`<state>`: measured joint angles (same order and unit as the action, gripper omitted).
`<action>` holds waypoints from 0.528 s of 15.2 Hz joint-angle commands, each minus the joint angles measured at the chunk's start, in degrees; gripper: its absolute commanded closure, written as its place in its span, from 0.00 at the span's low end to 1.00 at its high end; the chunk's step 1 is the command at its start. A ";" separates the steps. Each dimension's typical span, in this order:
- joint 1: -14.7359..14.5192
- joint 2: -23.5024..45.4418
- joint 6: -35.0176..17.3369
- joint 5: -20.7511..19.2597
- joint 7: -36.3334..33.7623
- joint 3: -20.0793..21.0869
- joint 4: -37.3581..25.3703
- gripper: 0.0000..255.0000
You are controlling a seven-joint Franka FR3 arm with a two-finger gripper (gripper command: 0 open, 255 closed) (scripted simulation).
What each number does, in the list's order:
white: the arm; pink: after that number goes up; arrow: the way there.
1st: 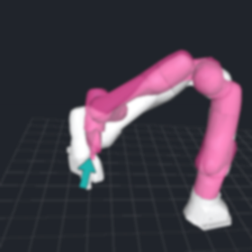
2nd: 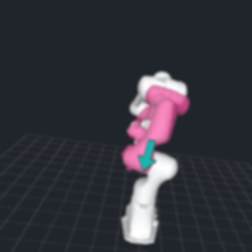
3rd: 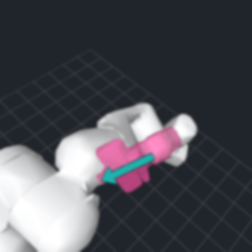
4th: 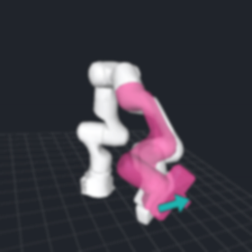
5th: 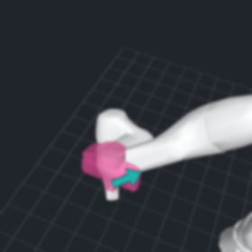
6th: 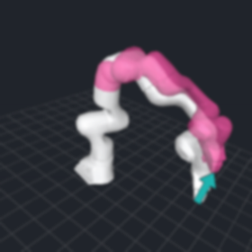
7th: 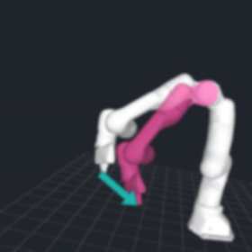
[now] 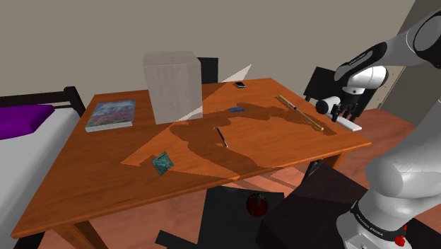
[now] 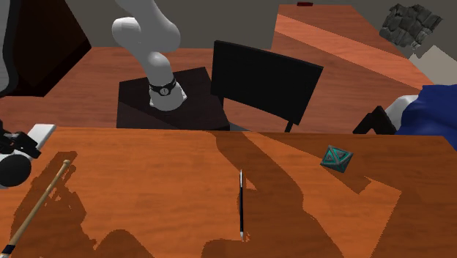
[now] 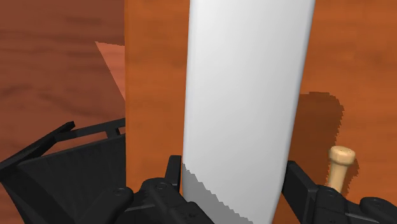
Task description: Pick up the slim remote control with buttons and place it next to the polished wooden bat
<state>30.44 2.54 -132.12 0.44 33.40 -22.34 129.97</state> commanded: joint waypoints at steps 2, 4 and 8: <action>0.07 1.63 -2.24 0.89 0.61 0.06 0.66 1.00; 0.14 2.76 -3.73 1.53 1.05 0.14 1.11 1.00; 0.24 3.96 -5.24 2.23 1.54 0.26 1.53 1.00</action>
<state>30.67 6.42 -137.19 2.60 34.90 -22.09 131.46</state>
